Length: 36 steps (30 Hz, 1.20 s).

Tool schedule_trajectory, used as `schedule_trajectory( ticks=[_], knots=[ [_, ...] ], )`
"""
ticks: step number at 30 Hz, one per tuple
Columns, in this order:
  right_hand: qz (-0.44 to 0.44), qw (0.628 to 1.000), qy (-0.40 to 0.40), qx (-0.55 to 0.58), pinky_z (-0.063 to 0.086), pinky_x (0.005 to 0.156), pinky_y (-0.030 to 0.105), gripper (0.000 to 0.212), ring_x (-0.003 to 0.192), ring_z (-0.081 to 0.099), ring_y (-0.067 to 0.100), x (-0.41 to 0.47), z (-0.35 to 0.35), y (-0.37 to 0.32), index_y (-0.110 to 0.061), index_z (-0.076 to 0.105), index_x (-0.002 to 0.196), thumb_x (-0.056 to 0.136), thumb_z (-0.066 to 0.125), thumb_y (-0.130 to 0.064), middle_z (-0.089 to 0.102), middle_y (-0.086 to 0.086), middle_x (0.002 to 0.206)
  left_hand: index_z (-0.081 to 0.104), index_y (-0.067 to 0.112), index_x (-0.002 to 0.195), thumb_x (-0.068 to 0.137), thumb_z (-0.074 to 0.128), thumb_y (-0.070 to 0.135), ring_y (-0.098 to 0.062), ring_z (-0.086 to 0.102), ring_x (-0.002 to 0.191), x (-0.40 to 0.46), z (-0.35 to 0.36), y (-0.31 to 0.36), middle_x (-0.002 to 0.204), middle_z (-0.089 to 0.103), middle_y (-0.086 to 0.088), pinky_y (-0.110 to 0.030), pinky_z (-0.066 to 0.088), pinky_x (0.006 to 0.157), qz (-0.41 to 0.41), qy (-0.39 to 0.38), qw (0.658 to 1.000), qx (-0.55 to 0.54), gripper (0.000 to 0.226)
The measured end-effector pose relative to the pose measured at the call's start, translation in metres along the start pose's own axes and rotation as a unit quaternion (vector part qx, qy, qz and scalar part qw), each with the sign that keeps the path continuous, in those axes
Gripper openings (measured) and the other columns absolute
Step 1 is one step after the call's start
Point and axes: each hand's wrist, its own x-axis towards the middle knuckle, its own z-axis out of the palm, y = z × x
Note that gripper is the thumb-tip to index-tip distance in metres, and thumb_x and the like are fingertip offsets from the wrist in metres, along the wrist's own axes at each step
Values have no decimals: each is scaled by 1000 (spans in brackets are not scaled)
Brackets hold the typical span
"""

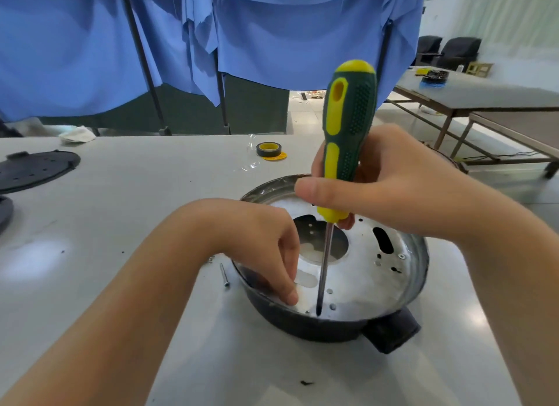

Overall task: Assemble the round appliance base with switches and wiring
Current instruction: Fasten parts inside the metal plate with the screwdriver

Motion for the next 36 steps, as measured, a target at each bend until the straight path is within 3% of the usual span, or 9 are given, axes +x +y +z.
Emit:
schedule_trajectory(
  ticks=[4, 8, 17, 21, 26, 28, 31, 33, 36],
  knots=[
    [-19, 1000, 9, 4, 56, 57, 29, 31, 54, 63, 20, 1, 1, 4, -5, 63, 77, 78, 73, -34, 65, 2, 63, 71, 36, 80, 59, 84, 56, 3, 65, 68, 12, 4, -1, 75, 71, 19, -16, 46, 58, -15, -12, 1000, 15, 32],
    [-26, 1000, 7, 3, 58, 58, 35, 32, 56, 64, 24, 1, 3, 6, -6, 64, 78, 76, 75, -36, 65, 4, 66, 71, 32, 79, 59, 85, 53, 0, 67, 70, 13, 4, -1, 74, 72, 17, -14, 45, 57, -14, -24, 1000, -9, 32],
    [-22, 1000, -20, 3, 54, 55, 24, 32, 55, 61, 19, 1, 8, 9, -2, 62, 79, 77, 74, -31, 62, 2, 63, 68, 31, 75, 58, 85, 53, 16, 54, 53, 11, 4, 1, 73, 65, 24, -1, 33, 37, -35, -14, 999, -20, 33],
    [-26, 999, -6, -39, 50, 49, 25, 37, 50, 59, 19, 1, 11, 7, -9, 60, 72, 73, 78, -42, 61, -2, 62, 68, 32, 76, 58, 86, 52, 13, 55, 52, 11, 5, -1, 68, 66, 22, -2, 38, 42, -30, -9, 999, -26, 32],
    [-41, 990, 73, -112, 27, 42, 19, 64, 44, 34, 7, 1, 24, 4, -7, 42, 61, 57, 75, -62, 38, 8, 53, 64, 39, 70, 64, 83, 51, 19, 52, 54, 9, 7, -4, 59, 58, 35, 0, 38, 45, 13, -18, 999, -31, 22],
    [-32, 986, 95, -131, 29, 41, 20, 68, 44, 33, 6, 1, 26, 5, -8, 42, 61, 54, 73, -67, 36, -1, 50, 63, 41, 78, 71, 81, 45, 20, 55, 63, 4, 3, -6, 70, 61, 35, -2, 43, 55, 45, -31, 997, -53, 20],
    [-17, 979, 120, -164, 32, 43, 20, 69, 43, 34, 5, 0, 26, 6, -9, 43, 59, 51, 70, -73, 37, -6, 47, 65, 48, 90, 77, 81, 24, 1, 68, 85, -10, -2, -7, 88, 72, 19, -14, 52, 73, 138, -55, 975, -166, 32],
    [0, 972, 138, -191, 33, 42, 20, 71, 43, 37, 6, -2, 28, 4, -10, 45, 59, 50, 65, -77, 40, -5, 47, 68, 46, 89, 75, 82, 18, -7, 70, 88, -17, -2, -5, 90, 73, 13, -19, 54, 78, 196, -7, 954, -225, 34],
    [15, 952, 177, -248, 30, 45, 19, 69, 47, 42, 9, -4, 33, 2, -15, 44, 56, 51, 55, -83, 40, -5, 44, 73, 30, 73, 70, 84, 22, -5, 69, 69, -20, 7, 2, 71, 72, 11, -14, 52, 62, 214, 125, 932, -263, 14]
  ],
)
